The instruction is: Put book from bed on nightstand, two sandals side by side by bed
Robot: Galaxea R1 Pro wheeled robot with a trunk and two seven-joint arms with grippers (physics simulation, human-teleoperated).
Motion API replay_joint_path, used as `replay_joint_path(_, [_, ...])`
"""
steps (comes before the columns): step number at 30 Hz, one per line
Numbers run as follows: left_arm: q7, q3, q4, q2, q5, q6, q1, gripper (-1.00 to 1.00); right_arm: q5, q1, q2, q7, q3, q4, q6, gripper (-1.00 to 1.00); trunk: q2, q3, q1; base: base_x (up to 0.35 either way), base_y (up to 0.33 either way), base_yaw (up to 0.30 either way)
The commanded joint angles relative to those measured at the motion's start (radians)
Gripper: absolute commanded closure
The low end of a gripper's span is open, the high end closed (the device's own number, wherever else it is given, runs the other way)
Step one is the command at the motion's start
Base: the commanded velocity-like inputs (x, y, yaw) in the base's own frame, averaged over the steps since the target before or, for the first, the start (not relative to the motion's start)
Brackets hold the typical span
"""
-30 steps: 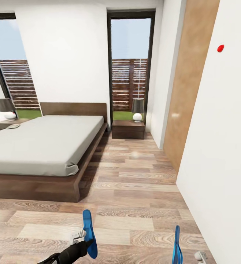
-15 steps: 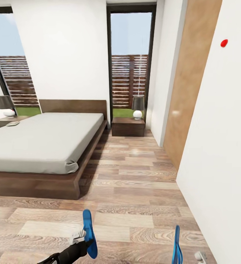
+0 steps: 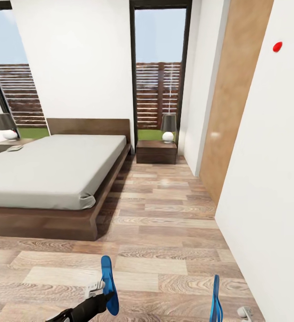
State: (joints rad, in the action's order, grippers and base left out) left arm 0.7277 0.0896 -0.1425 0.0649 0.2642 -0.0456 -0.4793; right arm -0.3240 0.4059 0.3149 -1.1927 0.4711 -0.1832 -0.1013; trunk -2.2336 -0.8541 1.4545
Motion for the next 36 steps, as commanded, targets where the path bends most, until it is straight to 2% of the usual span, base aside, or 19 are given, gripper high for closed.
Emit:
replay_joint_path(1, [0.006,0.009,0.001,0.000,-0.008,-0.004,-0.001,1.00,-0.006,0.001,0.000,-0.005,0.009,-0.001,-0.011,1.00,0.000,-0.001,0.000,0.000,0.000,0.000])
replay_joint_path(36, [0.007,0.009,0.001,0.000,-0.008,-0.004,-0.001,1.00,-0.006,0.001,0.000,-0.006,0.009,-0.001,-0.010,1.00,0.000,-0.052,0.000,0.000,0.000,0.000])
